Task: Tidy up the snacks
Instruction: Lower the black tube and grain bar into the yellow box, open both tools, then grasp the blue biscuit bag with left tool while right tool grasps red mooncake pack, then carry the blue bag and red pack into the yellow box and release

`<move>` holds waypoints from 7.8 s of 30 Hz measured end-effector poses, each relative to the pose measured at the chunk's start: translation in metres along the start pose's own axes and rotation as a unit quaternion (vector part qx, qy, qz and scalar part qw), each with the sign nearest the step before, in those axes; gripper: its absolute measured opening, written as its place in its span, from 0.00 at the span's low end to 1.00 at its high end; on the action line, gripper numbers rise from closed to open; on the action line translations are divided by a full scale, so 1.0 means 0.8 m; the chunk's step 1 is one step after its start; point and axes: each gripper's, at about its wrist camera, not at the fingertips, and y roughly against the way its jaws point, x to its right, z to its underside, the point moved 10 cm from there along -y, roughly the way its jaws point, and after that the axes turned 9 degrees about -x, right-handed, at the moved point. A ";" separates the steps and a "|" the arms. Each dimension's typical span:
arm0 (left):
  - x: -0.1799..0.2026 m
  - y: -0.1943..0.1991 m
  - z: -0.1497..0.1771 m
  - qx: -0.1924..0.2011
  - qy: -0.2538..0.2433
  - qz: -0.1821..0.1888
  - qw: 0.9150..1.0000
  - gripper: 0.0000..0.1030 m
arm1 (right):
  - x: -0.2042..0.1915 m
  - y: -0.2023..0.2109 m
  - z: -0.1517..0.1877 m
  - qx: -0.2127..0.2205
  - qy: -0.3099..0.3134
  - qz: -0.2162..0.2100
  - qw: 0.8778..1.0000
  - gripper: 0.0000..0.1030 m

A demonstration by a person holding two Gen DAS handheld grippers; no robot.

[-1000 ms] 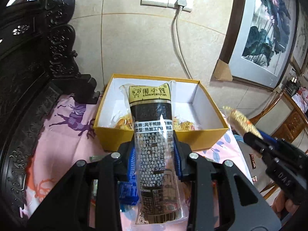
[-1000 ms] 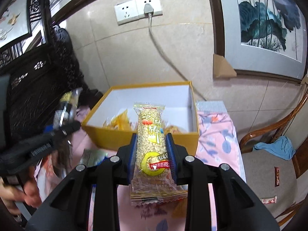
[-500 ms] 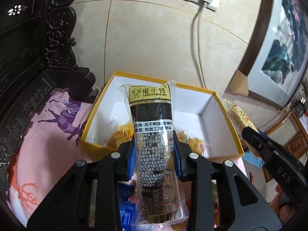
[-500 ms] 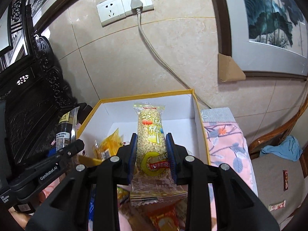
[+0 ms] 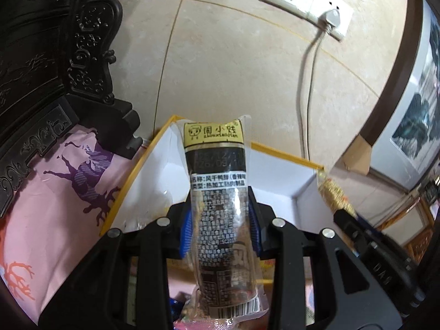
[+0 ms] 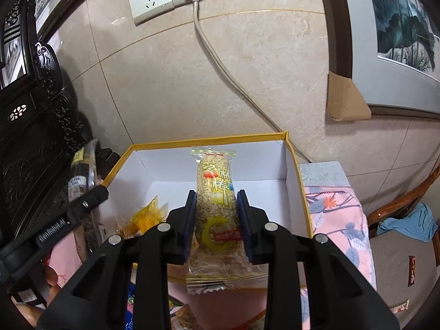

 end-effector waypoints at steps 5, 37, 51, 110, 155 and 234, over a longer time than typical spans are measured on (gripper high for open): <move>-0.002 -0.016 -0.014 0.004 0.012 -0.003 1.000 0.35 | 0.003 -0.016 -0.005 -0.001 -0.001 0.002 1.000 0.29; -0.028 0.067 0.075 -0.036 -0.084 -0.054 0.994 0.81 | 0.052 0.051 0.157 -0.121 -0.035 -0.016 0.992 0.44; -0.100 0.115 0.200 -0.117 -0.090 -0.099 0.984 0.82 | 0.019 -0.019 0.251 -0.204 0.060 0.000 0.977 0.43; -0.060 0.030 0.265 -0.222 -0.183 -0.058 0.956 0.67 | -0.005 0.095 0.234 -0.158 0.032 -0.007 0.987 0.43; -0.056 0.075 0.276 -0.237 -0.179 -0.056 0.953 0.51 | -0.020 0.119 0.234 -0.154 0.027 -0.023 0.987 0.43; 0.024 0.058 0.011 -0.075 -0.154 -0.084 0.982 0.78 | -0.009 0.080 0.038 -0.059 -0.036 -0.009 0.998 0.60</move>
